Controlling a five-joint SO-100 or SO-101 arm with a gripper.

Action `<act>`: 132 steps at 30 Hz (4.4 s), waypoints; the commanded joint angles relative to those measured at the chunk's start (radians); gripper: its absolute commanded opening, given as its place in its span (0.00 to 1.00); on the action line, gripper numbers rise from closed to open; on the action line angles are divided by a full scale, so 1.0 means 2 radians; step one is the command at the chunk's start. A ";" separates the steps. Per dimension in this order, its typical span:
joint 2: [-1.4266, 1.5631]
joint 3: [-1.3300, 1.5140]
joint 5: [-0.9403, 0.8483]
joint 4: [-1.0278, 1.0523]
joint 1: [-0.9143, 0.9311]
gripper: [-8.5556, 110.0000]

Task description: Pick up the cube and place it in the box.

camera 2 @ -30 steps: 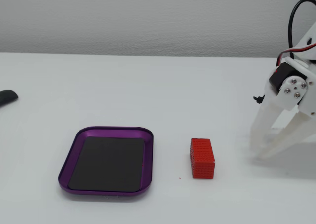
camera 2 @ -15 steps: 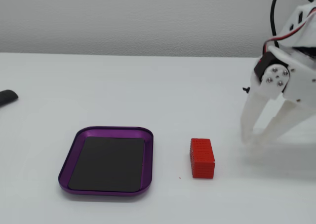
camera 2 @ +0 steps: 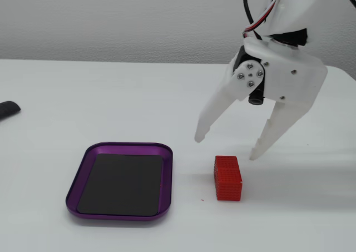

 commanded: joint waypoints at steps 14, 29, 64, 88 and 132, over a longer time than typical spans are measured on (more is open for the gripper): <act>-0.065 -0.024 0.002 -0.011 0.002 0.30; -0.134 -0.018 0.000 -0.012 -0.003 0.31; 0.223 0.018 0.023 -0.212 0.052 0.07; -0.188 -0.084 -0.058 -0.443 0.047 0.07; 0.667 0.324 -0.055 -0.102 0.028 0.27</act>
